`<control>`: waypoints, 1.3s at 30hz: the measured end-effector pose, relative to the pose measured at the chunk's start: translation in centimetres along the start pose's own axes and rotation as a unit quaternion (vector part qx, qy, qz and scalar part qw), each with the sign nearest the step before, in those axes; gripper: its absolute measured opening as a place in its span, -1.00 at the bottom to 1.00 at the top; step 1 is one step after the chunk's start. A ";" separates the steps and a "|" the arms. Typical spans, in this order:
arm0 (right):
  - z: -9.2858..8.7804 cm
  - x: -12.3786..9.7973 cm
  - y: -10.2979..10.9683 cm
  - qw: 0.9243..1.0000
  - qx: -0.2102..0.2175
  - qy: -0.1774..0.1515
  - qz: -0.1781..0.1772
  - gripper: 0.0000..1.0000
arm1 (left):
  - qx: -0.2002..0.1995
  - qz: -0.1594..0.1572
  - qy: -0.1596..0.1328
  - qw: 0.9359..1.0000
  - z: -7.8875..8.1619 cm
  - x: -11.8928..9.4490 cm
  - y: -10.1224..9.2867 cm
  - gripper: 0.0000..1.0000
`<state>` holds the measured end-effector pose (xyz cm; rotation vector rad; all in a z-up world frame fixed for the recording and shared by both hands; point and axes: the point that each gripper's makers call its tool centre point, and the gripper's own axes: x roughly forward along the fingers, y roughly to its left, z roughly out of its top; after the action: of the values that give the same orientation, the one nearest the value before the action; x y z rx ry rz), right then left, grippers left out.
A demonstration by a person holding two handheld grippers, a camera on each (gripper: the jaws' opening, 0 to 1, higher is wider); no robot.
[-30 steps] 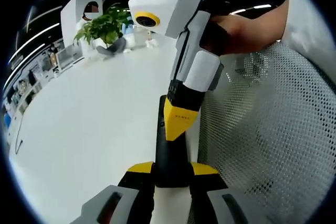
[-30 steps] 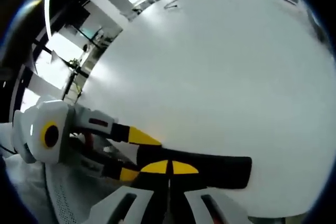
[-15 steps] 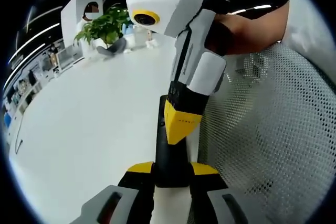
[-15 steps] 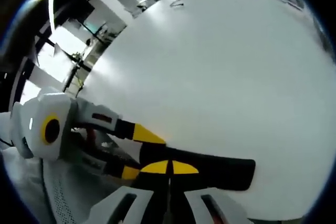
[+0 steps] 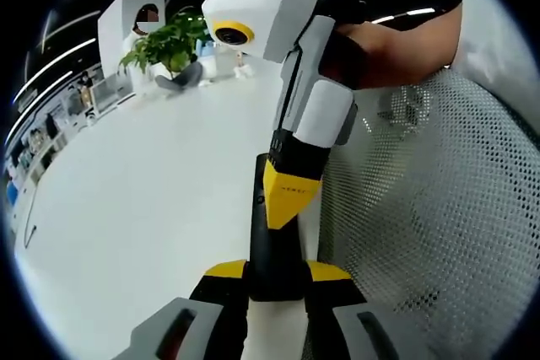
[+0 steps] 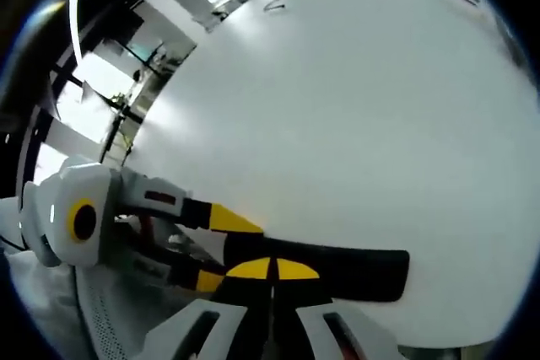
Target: Press the specified remote control buttons in sequence, fully releasing each button before pressing the next.
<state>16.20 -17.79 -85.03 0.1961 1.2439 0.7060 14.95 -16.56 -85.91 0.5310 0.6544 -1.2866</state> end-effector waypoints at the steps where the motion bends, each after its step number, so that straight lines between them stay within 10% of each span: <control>1: 0.0 0.0 0.0 1.000 0.002 0.000 0.001 -1.00 | 0.000 0.000 0.000 1.000 0.0 0.0 0.0 -0.52; 13: 0.4 -0.1 0.0 1.000 -0.012 -0.009 -0.011 -1.00 | -0.005 0.005 0.002 1.000 0.1 0.0 0.2 -0.51; 16: 1.7 -0.7 -1.7 0.996 -0.044 -0.047 -0.065 -1.00 | -0.005 0.005 0.000 1.000 0.1 0.0 0.2 -0.51; 20: 3.3 -2.2 -1.0 0.995 0.003 -0.099 -0.032 -1.00 | -0.011 0.009 0.006 1.000 0.2 0.0 0.2 -0.51; 26: 6.5 -6.3 -0.7 0.975 0.004 -0.220 -0.032 -1.00 | -0.015 0.013 0.012 1.000 0.1 0.1 0.2 -0.51; 39: 7.7 -13.1 -1.9 0.942 -0.016 -0.323 -0.086 -0.77 | -0.017 0.015 0.022 1.000 0.1 0.0 0.2 -0.51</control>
<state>22.08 -25.17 -72.93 0.2643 0.6094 0.4524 15.21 -16.61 -85.86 0.5415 0.7008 -1.2363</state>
